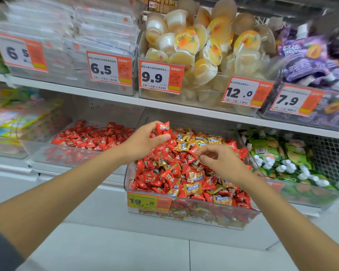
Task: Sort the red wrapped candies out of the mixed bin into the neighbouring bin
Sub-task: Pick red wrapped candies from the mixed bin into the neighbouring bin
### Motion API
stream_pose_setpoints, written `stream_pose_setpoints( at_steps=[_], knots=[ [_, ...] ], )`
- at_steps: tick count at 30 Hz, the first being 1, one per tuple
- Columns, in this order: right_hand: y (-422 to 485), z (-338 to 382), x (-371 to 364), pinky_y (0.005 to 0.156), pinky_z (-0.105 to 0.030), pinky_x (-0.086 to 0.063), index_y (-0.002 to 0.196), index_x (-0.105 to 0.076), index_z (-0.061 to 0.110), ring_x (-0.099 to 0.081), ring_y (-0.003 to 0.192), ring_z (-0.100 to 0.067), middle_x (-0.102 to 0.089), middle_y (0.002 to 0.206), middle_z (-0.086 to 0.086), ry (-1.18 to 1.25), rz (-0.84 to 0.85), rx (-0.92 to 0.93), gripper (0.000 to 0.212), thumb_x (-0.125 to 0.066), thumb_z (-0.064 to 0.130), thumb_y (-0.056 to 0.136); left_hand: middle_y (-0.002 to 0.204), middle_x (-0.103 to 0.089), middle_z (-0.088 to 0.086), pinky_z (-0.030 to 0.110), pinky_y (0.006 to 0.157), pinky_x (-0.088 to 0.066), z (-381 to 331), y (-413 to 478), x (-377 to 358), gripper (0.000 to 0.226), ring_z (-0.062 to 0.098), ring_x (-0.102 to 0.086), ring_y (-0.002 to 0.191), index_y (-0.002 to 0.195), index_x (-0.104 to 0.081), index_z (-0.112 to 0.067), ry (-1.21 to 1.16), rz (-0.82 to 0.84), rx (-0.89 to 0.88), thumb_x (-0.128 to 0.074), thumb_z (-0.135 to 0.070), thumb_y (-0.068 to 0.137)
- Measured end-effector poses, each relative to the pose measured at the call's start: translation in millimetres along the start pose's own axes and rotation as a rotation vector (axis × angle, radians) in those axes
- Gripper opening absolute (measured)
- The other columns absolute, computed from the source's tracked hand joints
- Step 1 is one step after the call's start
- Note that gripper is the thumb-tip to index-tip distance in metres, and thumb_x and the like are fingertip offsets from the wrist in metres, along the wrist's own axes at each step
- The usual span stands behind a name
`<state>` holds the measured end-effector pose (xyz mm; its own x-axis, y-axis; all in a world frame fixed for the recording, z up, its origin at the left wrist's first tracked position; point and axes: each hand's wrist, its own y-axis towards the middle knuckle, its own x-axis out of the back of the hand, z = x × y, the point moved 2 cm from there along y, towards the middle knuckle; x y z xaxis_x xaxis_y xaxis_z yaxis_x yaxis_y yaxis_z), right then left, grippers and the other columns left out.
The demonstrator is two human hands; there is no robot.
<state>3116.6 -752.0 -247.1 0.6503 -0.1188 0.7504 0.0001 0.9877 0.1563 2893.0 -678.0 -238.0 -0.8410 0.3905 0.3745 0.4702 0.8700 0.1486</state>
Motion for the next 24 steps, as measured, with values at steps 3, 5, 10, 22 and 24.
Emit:
stream_pose_setpoints(
  at_steps=[3, 5, 10, 22, 24],
  knots=[
    [3, 5, -8, 0.064, -0.018, -0.048, 0.096, -0.072, 0.026, -0.061, 0.073, 0.000, -0.069, 0.088, 0.012, -0.007, 0.024, 0.014, 0.015, -0.061, 0.016, 0.093, 0.081, -0.066, 0.005, 0.025, 0.050, -0.051, -2, -2, 22, 0.011, 0.014, -0.060, 0.060, 0.105, -0.059, -0.023, -0.073, -0.064, 0.043, -0.058, -0.028, 0.095],
    [6, 15, -23, 0.067, -0.022, -0.051, 0.103, -0.071, 0.026, -0.062, 0.077, -0.005, -0.069, 0.092, 0.009, -0.006, 0.103, 0.039, 0.014, -0.063, 0.022, 0.093, 0.082, -0.069, -0.003, 0.024, 0.055, -0.050, 3, -5, 37, 0.005, 0.007, -0.062, 0.062, 0.099, -0.061, -0.029, -0.094, -0.120, 0.045, -0.058, -0.030, 0.094],
    [13, 27, -84, 0.080, -0.028, -0.042, 0.126, -0.060, 0.032, -0.052, 0.098, -0.011, -0.062, 0.111, 0.001, -0.318, 0.408, 0.174, 0.043, -0.069, 0.044, 0.085, 0.083, -0.069, -0.007, 0.023, 0.053, -0.049, 9, -7, 48, 0.006, 0.005, -0.061, 0.059, 0.095, -0.063, -0.033, -0.137, -0.152, 0.070, -0.057, -0.033, 0.095],
    [31, 52, -93, 0.088, -0.033, -0.050, 0.127, -0.061, 0.024, -0.063, 0.098, -0.018, -0.061, 0.123, 0.004, -0.128, 0.440, 0.154, 0.032, -0.057, 0.019, 0.096, 0.070, -0.068, -0.009, 0.020, 0.048, -0.050, 12, -13, 56, 0.010, 0.004, -0.062, 0.054, 0.101, -0.062, -0.022, -0.283, -0.221, 0.114, -0.057, -0.029, 0.096],
    [30, 61, -109, 0.093, -0.023, -0.042, 0.137, -0.054, 0.020, -0.056, 0.110, -0.012, -0.059, 0.131, 0.003, -0.176, 0.563, 0.171, 0.048, -0.064, 0.036, 0.092, 0.069, -0.068, -0.009, 0.020, 0.049, -0.051, 12, -15, 57, 0.010, 0.005, -0.062, 0.055, 0.101, -0.061, -0.022, -0.291, -0.235, 0.123, -0.057, -0.029, 0.096]
  ],
)
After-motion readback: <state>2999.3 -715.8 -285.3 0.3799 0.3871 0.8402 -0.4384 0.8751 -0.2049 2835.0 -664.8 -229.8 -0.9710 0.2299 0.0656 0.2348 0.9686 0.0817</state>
